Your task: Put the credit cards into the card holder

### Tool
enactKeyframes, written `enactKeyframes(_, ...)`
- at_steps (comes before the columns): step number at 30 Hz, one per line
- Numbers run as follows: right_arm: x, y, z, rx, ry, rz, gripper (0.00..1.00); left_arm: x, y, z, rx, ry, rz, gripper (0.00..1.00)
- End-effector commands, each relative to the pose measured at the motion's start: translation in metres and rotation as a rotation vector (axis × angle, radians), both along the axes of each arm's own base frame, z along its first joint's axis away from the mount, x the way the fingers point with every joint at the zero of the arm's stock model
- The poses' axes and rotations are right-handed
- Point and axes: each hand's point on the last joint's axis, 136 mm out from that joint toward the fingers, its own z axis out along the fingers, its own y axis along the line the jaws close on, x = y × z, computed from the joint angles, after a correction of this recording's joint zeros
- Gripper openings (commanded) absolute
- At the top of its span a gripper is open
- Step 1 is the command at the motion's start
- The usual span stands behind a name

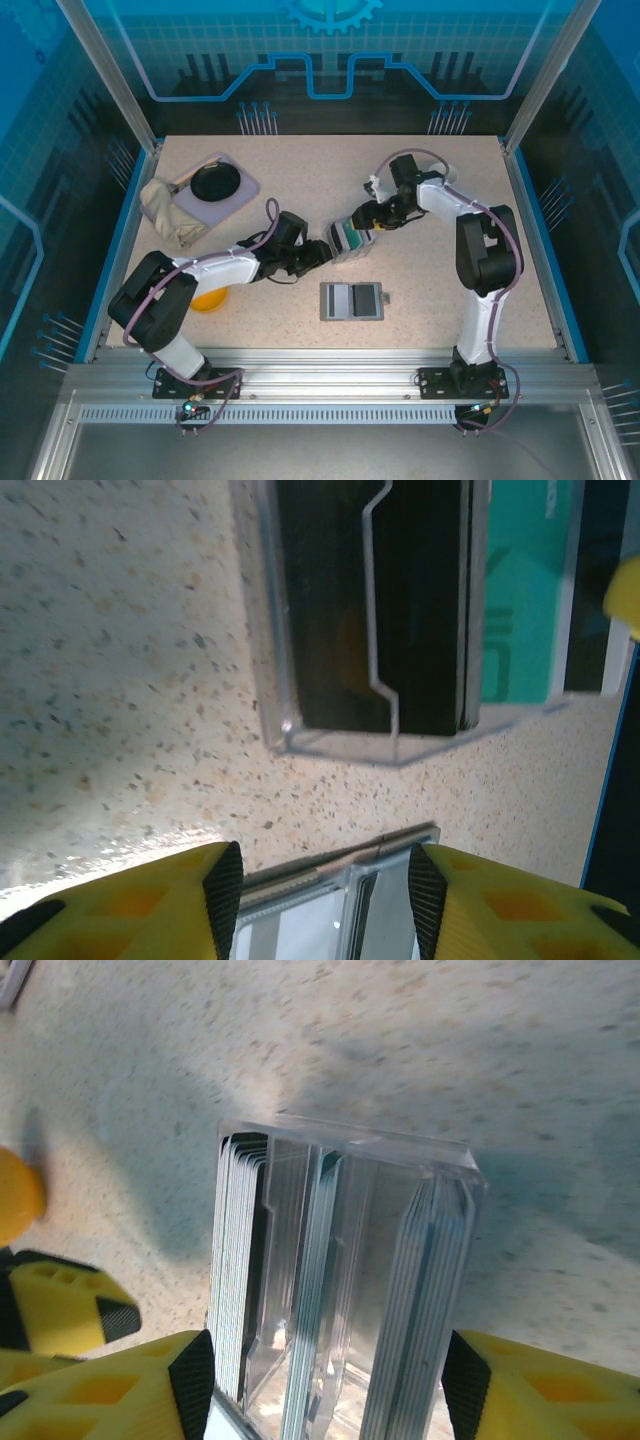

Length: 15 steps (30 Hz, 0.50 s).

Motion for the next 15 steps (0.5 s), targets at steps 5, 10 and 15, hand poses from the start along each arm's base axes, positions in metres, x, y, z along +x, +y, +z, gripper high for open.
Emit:
enactKeyframes(5,0.010,-0.037,0.046,-0.320,-0.185,-0.195,0.65,0.012,0.026,0.002,0.009,0.024,0.084,0.50)
enactKeyframes(10,-0.007,-0.006,0.071,-0.404,-0.292,-0.150,0.60,0.019,0.041,0.000,0.002,0.040,0.132,0.50)
enactKeyframes(15,-0.019,0.032,0.056,-0.518,-0.341,-0.091,0.52,0.020,0.057,0.002,0.022,0.037,0.182,0.51)
